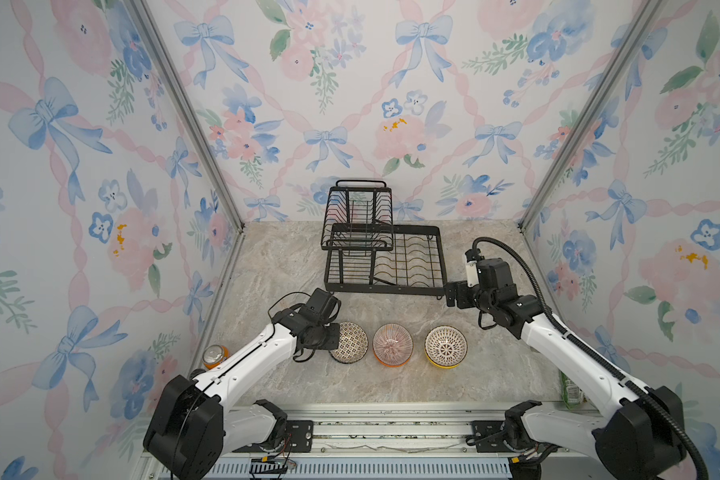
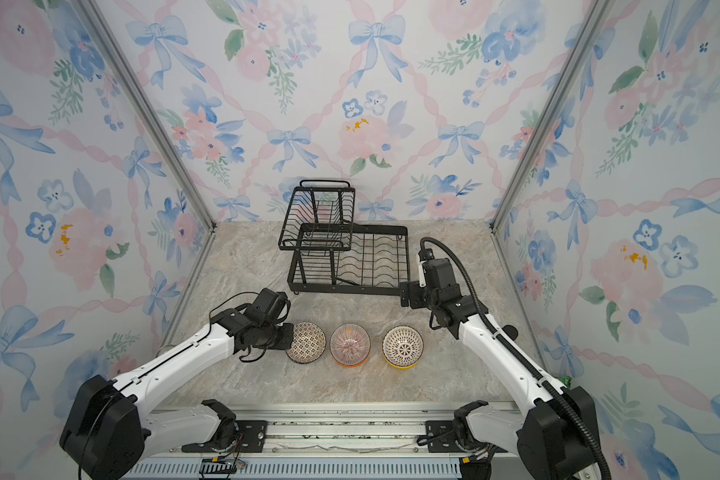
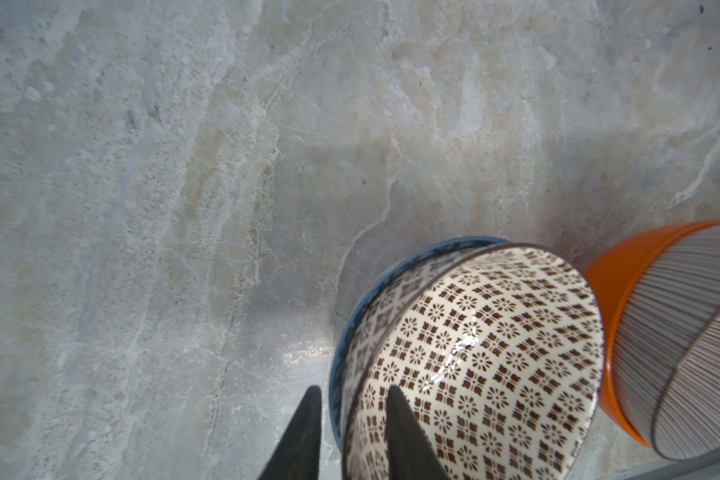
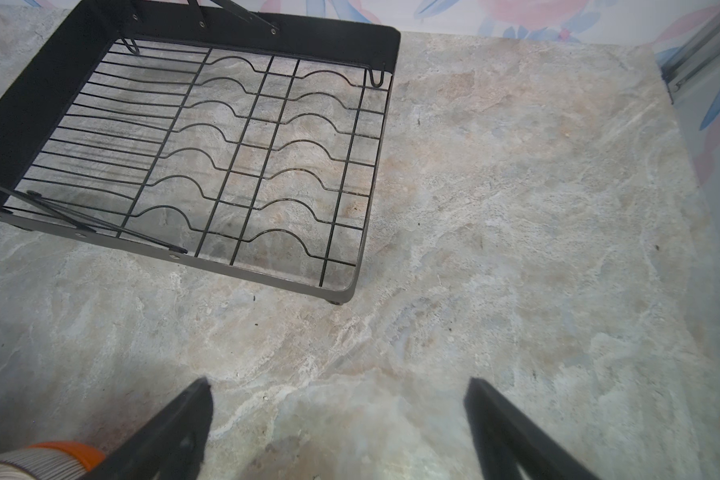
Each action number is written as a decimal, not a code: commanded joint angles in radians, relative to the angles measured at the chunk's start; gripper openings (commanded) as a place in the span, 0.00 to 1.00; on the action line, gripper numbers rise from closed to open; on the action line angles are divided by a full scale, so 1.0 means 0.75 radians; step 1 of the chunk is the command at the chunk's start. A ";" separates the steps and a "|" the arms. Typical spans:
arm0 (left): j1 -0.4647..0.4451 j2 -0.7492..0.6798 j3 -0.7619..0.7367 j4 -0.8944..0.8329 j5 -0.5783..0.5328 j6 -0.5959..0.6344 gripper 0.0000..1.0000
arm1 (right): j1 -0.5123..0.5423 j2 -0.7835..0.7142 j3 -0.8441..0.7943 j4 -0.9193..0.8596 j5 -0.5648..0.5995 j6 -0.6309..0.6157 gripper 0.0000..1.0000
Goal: Load the bowls into the dish rack
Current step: 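Lower the left gripper onto the blue patterned bowl rim while the right waits, then close the left gripper on the bowl rim and lift it up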
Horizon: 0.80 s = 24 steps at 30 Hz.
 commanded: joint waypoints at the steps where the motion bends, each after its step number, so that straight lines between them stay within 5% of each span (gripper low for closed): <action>1: -0.009 0.010 0.031 0.003 0.020 0.009 0.29 | 0.013 0.004 -0.018 -0.016 -0.007 0.008 0.97; 14: -0.019 0.046 0.038 0.003 0.034 0.017 0.01 | 0.014 0.010 -0.021 -0.016 -0.011 0.006 0.97; 24: -0.021 0.012 0.089 -0.032 0.021 0.032 0.00 | 0.014 0.003 -0.018 -0.021 -0.022 0.002 0.97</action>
